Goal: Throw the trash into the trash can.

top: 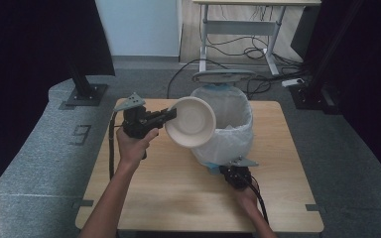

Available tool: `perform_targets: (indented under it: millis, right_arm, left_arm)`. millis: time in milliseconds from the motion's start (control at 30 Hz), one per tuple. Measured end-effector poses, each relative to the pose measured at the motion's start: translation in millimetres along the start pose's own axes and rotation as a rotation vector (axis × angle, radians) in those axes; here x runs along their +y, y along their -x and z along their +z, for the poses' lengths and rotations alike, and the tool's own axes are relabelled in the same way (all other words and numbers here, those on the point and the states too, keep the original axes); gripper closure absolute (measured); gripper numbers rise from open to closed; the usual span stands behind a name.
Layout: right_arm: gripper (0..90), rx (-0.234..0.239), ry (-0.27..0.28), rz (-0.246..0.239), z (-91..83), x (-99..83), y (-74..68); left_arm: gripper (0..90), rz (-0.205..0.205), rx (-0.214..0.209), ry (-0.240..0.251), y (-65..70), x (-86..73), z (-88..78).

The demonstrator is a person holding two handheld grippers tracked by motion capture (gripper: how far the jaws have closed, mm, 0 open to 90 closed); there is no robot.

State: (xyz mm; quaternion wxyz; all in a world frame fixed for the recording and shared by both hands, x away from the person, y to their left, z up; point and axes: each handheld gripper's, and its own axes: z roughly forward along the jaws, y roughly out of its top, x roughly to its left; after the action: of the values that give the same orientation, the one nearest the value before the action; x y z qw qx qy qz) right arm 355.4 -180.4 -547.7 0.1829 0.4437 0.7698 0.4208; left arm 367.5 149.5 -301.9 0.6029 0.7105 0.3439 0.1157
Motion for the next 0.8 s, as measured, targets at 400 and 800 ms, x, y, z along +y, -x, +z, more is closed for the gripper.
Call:
perform_targets:
  millis: [400, 800]
  right_arm:
    - [89.4, 0.003, 0.001, 0.001, 0.2, 0.0, 0.4]
    - [89.4, 0.006, 0.002, 0.001, 0.2, 0.0, 0.8]
  left_arm:
    - [84.1, 0.013, -0.004, -0.006, 4.5, 10.8, 10.7]
    - [84.1, 0.03, 0.011, -0.022, 5.2, 17.6, 24.6]
